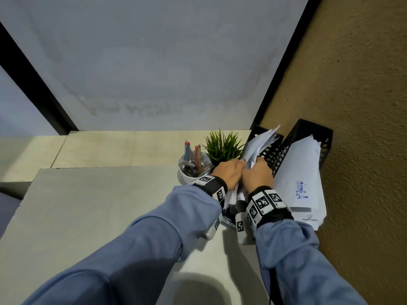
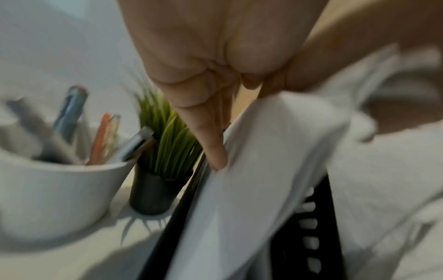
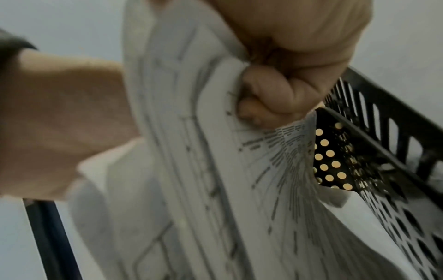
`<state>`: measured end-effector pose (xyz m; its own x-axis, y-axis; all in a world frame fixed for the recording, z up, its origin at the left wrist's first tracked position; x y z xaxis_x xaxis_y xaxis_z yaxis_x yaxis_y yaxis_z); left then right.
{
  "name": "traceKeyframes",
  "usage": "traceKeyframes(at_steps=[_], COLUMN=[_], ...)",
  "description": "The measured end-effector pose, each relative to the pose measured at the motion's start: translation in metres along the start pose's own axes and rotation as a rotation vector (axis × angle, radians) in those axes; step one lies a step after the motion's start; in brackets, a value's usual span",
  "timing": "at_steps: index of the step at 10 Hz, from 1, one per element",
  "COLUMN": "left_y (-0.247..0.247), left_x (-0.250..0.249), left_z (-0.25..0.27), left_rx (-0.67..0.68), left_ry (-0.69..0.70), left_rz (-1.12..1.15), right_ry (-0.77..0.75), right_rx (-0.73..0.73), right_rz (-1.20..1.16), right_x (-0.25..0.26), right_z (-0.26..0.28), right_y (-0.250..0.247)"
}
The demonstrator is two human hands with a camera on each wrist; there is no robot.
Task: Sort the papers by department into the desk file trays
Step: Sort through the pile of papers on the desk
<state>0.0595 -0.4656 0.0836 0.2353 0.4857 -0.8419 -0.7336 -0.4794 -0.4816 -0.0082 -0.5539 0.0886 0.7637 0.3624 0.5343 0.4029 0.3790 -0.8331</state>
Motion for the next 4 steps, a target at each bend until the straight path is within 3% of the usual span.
traceKeyframes(at_steps=[2, 3, 4], left_y=[-0.004, -0.022, -0.034], left_x=[0.013, 0.033, 0.1], left_z=[0.016, 0.029, 0.063], left_rx=[0.001, -0.085, -0.159], left_ry=[0.009, 0.032, -0.073], left_rz=[0.03, 0.092, 0.141], right_ry=[-0.013, -0.052, -0.037], right_rx=[0.136, 0.105, 0.113], right_rz=[-0.121, -0.17, -0.216], right_x=[-0.008, -0.007, -0.025], right_z=[0.011, 0.028, 0.06], right_y=[0.02, 0.008, 0.001])
Point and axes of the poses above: each hand's wrist, its own z-axis away from the middle knuckle, its own y-axis out of the palm, x = y × z, the point moved 10 cm from there along -z, towards the middle knuckle, and after that the axes turned 6 degrees about z, right-handed, at the moved point
